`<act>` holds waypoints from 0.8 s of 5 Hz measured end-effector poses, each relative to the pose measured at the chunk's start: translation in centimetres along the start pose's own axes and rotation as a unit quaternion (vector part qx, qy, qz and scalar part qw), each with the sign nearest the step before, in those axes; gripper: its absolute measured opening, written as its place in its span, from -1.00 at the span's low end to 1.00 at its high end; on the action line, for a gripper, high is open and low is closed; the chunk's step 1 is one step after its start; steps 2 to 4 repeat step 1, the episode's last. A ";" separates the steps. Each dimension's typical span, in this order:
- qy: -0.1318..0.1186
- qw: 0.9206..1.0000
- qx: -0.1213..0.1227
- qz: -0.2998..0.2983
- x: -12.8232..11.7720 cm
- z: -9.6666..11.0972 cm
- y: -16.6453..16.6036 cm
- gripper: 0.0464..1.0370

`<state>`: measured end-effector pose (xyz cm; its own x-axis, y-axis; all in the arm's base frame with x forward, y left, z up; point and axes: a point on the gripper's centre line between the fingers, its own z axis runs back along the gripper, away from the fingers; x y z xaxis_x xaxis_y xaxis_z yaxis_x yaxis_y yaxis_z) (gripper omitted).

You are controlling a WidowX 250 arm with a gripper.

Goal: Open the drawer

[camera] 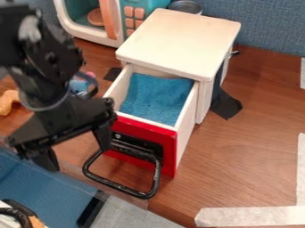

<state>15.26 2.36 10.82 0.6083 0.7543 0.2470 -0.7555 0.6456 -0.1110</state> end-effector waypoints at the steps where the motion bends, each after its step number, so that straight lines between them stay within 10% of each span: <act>1: -0.027 0.992 0.040 -0.113 -0.3 1.3 -0.5 0.93; 4: -0.027 0.992 0.040 -0.113 -0.3 1.3 -0.5 0.93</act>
